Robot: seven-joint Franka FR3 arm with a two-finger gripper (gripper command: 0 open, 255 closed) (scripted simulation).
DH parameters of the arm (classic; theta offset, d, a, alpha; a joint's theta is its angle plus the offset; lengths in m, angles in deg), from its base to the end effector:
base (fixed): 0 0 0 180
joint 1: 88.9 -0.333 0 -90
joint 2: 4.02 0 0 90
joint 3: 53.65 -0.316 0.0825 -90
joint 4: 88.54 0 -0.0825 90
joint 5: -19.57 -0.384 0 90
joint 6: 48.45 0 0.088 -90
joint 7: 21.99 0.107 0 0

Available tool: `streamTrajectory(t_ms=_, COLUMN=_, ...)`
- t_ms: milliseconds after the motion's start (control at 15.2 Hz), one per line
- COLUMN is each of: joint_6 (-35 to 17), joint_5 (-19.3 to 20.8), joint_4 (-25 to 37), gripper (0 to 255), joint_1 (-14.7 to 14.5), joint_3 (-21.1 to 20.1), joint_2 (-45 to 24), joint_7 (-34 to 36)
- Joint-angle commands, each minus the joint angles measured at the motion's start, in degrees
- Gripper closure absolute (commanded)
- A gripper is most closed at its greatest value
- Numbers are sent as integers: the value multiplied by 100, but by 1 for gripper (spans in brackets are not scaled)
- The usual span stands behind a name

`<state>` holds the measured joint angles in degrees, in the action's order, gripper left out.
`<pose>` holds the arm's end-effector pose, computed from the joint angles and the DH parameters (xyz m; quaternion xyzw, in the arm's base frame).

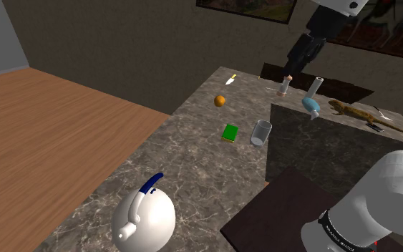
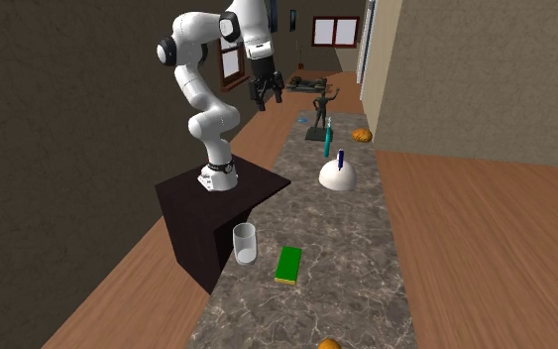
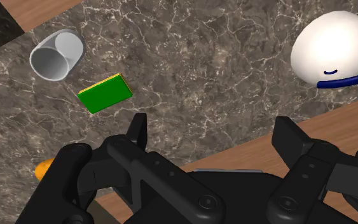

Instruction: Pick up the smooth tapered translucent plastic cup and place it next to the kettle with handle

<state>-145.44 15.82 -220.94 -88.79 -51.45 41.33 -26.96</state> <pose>0.3175 -0.0109 0.6259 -0.9948 -0.0264 -0.0889 0.0412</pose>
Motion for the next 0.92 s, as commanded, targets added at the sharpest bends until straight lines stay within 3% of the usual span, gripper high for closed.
streamTrajectory(t_ms=0, joint_6=0, joint_5=0, joint_4=0, gripper=0, joint_1=0, joint_3=0, joint_2=0, joint_7=0)
streamTrajectory(t_ms=858, joint_6=-1877, joint_5=629, joint_4=-1016, gripper=0, joint_1=381, joint_3=879, joint_2=-1129, joint_7=-1001)
